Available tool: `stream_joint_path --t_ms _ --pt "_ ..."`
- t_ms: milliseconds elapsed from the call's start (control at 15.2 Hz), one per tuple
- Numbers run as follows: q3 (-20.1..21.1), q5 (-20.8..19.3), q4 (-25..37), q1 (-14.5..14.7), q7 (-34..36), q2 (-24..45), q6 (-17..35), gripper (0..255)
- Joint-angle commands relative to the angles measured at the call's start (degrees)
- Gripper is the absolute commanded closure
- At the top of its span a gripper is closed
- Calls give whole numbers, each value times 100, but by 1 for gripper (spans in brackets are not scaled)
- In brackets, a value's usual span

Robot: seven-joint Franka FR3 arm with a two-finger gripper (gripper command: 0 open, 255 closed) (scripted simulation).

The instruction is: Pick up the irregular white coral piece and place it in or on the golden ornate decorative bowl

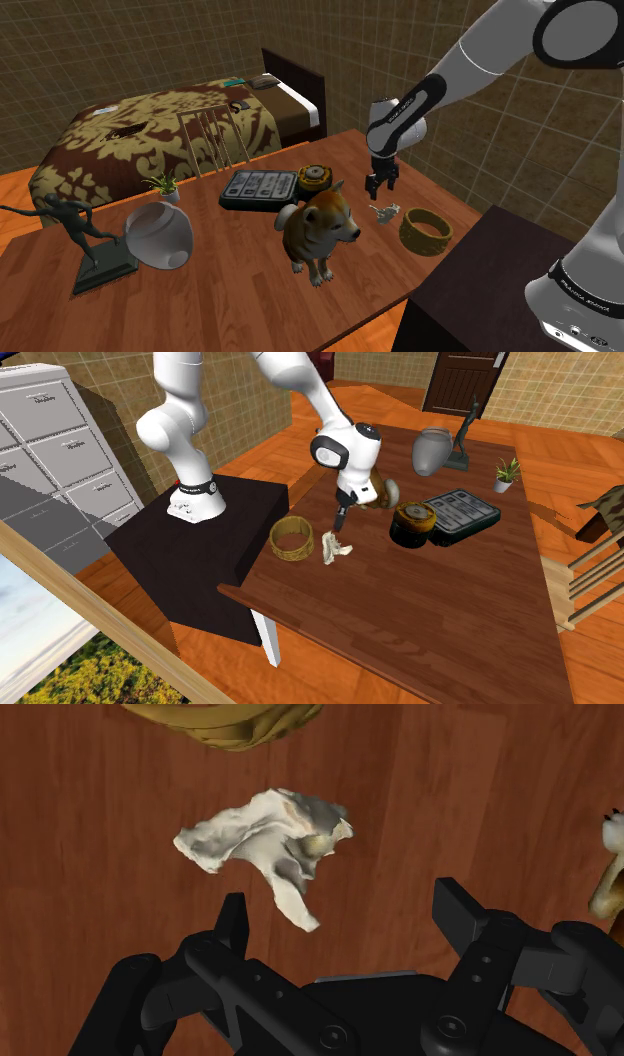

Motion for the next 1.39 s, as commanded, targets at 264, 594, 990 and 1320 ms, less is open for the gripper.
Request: stream_joint_path --t_ms 264,594,990,1320 --pt "96 104 664 -27 -61 955 275 0" --pt "137 150 675 -32 -92 1254 564 0" --pt "142 155 678 -32 -95 1289 597 0" --pt "141 155 678 -32 -95 1289 596 255"
